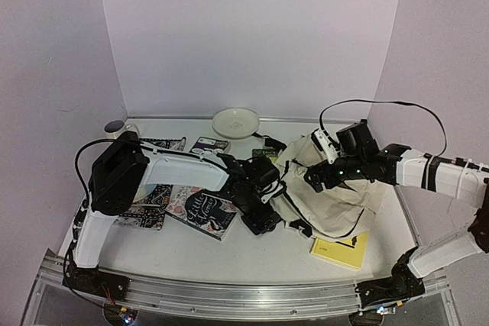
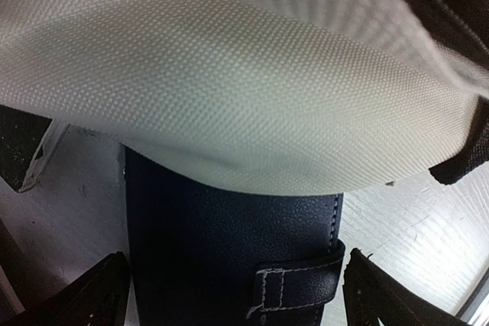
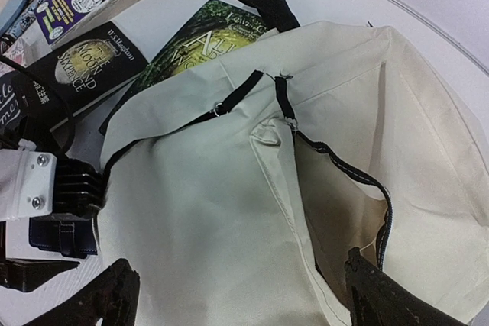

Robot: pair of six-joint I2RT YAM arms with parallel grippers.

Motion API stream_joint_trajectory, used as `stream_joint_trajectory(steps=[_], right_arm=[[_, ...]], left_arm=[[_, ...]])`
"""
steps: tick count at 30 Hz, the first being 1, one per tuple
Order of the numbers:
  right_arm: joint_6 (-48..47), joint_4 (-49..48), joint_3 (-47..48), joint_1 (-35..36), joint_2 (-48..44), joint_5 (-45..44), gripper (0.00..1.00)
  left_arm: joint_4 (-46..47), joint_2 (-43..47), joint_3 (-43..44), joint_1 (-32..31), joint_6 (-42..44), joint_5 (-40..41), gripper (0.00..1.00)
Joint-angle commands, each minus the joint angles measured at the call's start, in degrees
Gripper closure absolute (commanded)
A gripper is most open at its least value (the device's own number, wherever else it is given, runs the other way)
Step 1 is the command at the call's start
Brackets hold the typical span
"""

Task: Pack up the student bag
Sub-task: Pick up the card case from the center of the board, then pass from the left arm to the right

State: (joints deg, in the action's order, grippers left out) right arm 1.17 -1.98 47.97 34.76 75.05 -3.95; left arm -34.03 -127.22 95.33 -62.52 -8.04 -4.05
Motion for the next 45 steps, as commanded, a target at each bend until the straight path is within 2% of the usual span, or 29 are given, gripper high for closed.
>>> stream_joint_trajectory(steps=[1,5,9,21,26,34,45], right_arm=[[0.76,-0.28,-0.24,-0.05,-0.57,-0.67,0.06],[0.86,-0.44,-0.10,-0.04,-0.38,-0.37,0.06],[1.52,-0.70,0.02,-0.05,-0.34,0.51,0.06],[7.72,-3.08,0.37,-0.05,-0.25,7.24,0.06],[12.13,-4.54,0.38,-0.05,0.08,11.38,0.07],[22.59,-12.48,0.46,0.27,2.89,25.30,0.08],[31.02,-20.07,1.89,1.34,8.04,34.62,0.14]], left_arm=[[-0.17,-1.96,2.04,-1.04,-0.80,2.58,0.02],[-0.27,-2.06,1.10,-1.45,-0.93,4.78,0.05],[-0.24,-1.13,0.21,-1.56,-1.33,6.93,0.15],[1.24,7.96,-3.41,-2.34,-2.25,10.89,0.29],[2.29,12.60,-6.40,-2.33,-2.89,12.67,0.30],[10.08,22.30,-13.20,-2.34,-2.84,14.68,0.28],[22.90,26.21,-17.76,-2.34,-1.62,14.10,0.27]])
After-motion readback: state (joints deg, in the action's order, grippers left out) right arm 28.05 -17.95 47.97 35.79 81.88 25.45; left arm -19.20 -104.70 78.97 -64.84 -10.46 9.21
